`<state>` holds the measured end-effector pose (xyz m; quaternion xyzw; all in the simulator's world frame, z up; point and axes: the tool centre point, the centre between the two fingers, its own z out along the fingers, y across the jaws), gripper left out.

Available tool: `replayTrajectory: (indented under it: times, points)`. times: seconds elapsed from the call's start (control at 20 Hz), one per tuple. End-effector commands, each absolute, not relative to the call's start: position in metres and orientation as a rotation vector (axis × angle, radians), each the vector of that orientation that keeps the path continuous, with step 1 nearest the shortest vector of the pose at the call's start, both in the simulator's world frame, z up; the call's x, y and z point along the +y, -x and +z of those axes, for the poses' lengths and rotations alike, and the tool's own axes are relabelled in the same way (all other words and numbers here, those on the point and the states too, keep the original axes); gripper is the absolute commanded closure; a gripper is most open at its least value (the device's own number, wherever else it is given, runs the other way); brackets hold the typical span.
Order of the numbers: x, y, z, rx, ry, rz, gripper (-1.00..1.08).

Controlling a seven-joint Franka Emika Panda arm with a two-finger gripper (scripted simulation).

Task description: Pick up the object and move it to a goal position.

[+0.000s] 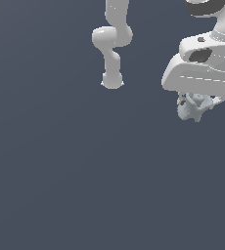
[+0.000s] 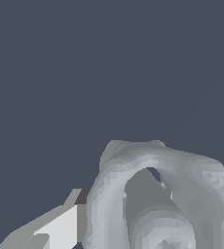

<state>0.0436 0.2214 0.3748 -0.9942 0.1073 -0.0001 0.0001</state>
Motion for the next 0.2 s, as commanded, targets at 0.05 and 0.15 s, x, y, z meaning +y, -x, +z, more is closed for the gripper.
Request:
replayTrajectory:
  times: [0.05, 0.15]
  points:
    - [0.2221, -0.0447, 0.3763, 0.337, 3.123, 0.000, 1.08]
    - [0.2219, -0.0447, 0.3760, 0.337, 3.123, 0.000, 1.08]
